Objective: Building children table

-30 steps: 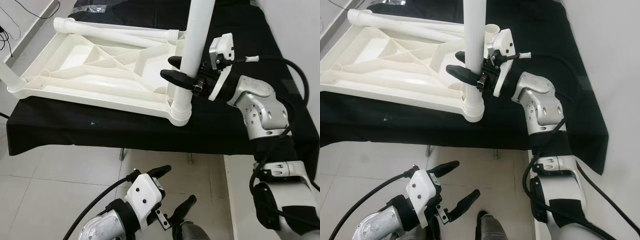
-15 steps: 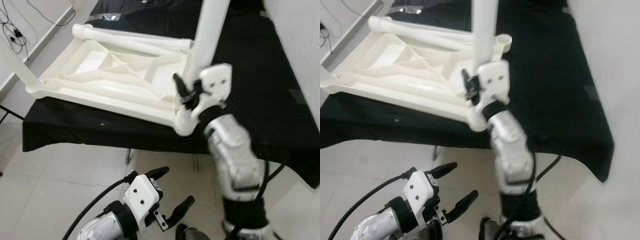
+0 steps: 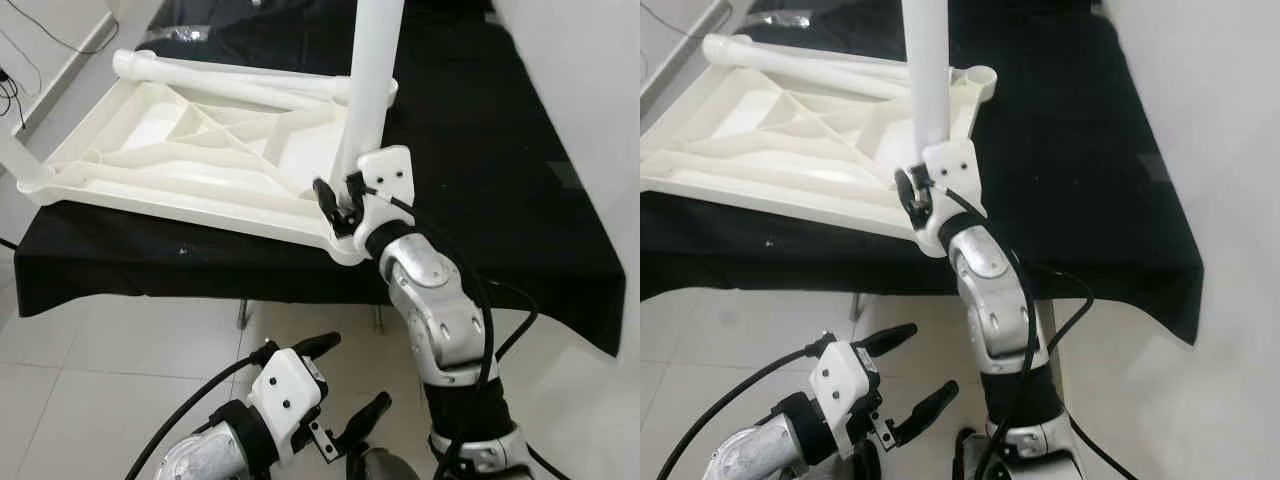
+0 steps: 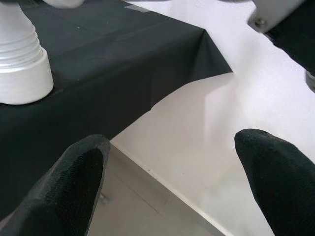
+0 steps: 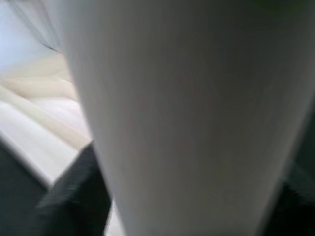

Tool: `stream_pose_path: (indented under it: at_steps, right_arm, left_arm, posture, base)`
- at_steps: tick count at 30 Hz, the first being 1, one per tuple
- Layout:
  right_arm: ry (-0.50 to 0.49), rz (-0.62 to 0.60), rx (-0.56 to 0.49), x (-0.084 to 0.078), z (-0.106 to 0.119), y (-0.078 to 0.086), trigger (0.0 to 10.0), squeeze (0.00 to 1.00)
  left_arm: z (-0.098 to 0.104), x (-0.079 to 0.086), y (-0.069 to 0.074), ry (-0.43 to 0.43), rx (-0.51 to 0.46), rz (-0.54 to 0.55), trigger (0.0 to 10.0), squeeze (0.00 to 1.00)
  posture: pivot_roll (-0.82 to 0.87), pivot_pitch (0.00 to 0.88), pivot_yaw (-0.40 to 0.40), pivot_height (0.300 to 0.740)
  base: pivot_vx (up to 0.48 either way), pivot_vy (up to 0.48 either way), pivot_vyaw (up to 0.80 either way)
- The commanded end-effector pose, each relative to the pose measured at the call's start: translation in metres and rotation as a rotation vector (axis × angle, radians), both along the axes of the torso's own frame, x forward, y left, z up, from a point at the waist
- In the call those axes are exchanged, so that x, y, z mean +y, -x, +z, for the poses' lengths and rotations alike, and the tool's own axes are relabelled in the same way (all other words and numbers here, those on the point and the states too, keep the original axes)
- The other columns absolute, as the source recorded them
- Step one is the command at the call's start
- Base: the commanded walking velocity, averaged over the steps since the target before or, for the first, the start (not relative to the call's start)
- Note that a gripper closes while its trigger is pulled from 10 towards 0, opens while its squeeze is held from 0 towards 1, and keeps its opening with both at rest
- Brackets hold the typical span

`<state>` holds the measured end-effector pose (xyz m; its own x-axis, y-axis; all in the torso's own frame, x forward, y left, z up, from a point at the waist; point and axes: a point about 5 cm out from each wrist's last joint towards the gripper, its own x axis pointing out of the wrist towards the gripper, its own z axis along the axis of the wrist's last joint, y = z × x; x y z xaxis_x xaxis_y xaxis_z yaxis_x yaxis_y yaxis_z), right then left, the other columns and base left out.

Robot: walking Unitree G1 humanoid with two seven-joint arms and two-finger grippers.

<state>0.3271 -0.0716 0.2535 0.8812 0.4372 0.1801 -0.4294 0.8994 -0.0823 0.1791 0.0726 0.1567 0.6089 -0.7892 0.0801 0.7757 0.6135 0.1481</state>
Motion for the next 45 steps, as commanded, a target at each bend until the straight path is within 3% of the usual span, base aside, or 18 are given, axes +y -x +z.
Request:
stream_pose_path:
  at_steps: [1,2,3,4,5,17,18,19,20,21,22,31,36,38,39,41,43,45]
  right_arm:
    - [-0.045,0.129,-0.073,0.001,0.016,-0.001,10.0,1.0]
    - [-0.065,0.204,-0.086,-0.001,0.022,-0.002,10.0,1.0]
    - [-0.051,0.298,-0.103,-0.007,0.029,-0.005,10.0,0.18]
    - [-0.051,0.298,-0.103,-0.007,0.029,-0.005,10.0,0.18]
    - [-0.039,0.378,-0.098,-0.009,0.03,-0.004,10.0,0.0]
    - [0.111,0.772,-0.077,-0.04,0.045,-0.022,9.6,0.0]
    - [0.118,0.784,-0.072,-0.041,0.046,-0.025,5.0,0.0]
    - [0.118,0.784,-0.072,-0.041,0.046,-0.025,5.0,0.0]
    - [0.124,0.802,-0.066,-0.043,0.047,-0.028,2.7,0.0]
    - [0.124,0.802,-0.066,-0.043,0.047,-0.028,2.7,0.0]
    - [0.132,0.82,-0.059,-0.044,0.048,-0.03,0.0,0.0]
    - [0.186,0.85,-0.047,-0.05,0.046,-0.034,0.0,0.0]
    - [0.227,0.697,-0.01,-0.06,0.031,-0.038,0.0,0.0]
    - [0.222,0.526,0.059,-0.059,0.011,-0.038,0.0,0.0]
    - [0.214,0.308,0.113,-0.059,-0.004,-0.038,0.0,0.0]
    - [0.214,0.308,0.113,-0.059,-0.004,-0.038,0.0,0.0]
    - [0.104,-0.101,0.239,-0.057,-0.045,-0.006,0.0,0.0]
    - [0.047,-0.199,0.285,-0.053,-0.056,0.011,0.0,0.0]
  left_arm:
    - [-0.005,-0.001,0.003,-0.009,0.02,-0.009,10.0,0.0]
    - [-0.005,-0.001,0.003,-0.008,0.02,-0.009,10.0,0.0]
    - [-0.004,-0.002,0.003,-0.006,0.02,-0.008,10.0,0.0]
    - [-0.004,-0.002,0.003,-0.006,0.02,-0.008,10.0,0.0]
    - [-0.004,-0.002,0.003,-0.005,0.021,-0.008,10.0,0.0]
    - [-0.003,-0.004,0.006,0.004,0.026,-0.004,10.0,0.0]
    - [-0.003,-0.004,0.006,0.005,0.027,-0.003,10.0,0.0]
    - [-0.003,-0.004,0.006,0.005,0.027,-0.003,10.0,0.0]
    - [-0.003,-0.004,0.007,0.005,0.027,-0.003,10.0,0.0]
    - [-0.003,-0.004,0.007,0.005,0.027,-0.003,10.0,0.0]
    - [-0.003,-0.004,0.007,0.006,0.028,-0.002,10.0,0.0]
    - [-0.002,-0.003,0.008,0.008,0.03,0.001,10.0,0.0]
    - [-0.003,-0.003,0.007,0.005,0.03,0.001,10.0,0.0]
    - [-0.003,-0.002,0.007,0.003,0.03,0.001,10.0,0.0]
    - [-0.003,-0.002,0.007,0.001,0.03,0.002,10.0,0.0]
    - [-0.003,-0.002,0.007,0.001,0.03,0.002,10.0,0.0]
    - [-0.003,0.0,0.007,-0.003,0.029,0.006,10.0,0.0]
    - [-0.003,0.0,0.007,-0.004,0.028,0.009,10.0,0.0]
  posture:
    - [0.08,0.285,-0.019,0.74]
    - [0.08,0.285,-0.019,0.74]
    - [0.08,0.287,-0.02,0.74]
    - [0.08,0.287,-0.02,0.74]
    - [0.09,0.289,-0.021,0.74]
    - [0.1,0.312,-0.029,0.74]
    - [0.1,0.312,-0.031,0.74]
    - [0.1,0.312,-0.031,0.74]
    - [0.1,0.312,-0.031,0.74]
    - [0.1,0.312,-0.031,0.74]
    - [0.1,0.312,-0.031,0.74]
    - [0.1,0.321,-0.03,0.74]
    - [0.09,0.313,-0.031,0.74]
    - [0.09,0.312,-0.035,0.74]
    - [0.09,0.311,-0.037,0.74]
    - [0.09,0.311,-0.037,0.74]
    - [0.1,0.31,-0.037,0.74]
    - [0.1,0.312,-0.029,0.74]
  base:
    - [0.0,0.0,0.0]
    - [0.0,0.0,0.0]
    - [0.0,0.0,0.0]
    - [0.0,0.0,0.0]
    - [0.0,0.0,0.0]
    - [0.0,0.0,0.0]
    - [0.0,0.0,0.0]
    - [0.0,0.0,0.0]
    - [0.0,0.0,0.0]
    - [0.0,0.0,0.0]
    - [0.0,0.0,0.0]
    - [0.0,0.0,0.0]
    - [0.0,0.0,0.0]
    - [0.0,0.0,0.0]
    - [0.0,0.0,0.0]
    - [0.0,0.0,0.0]
    - [0.0,0.0,0.0]
    - [0.0,0.0,0.0]
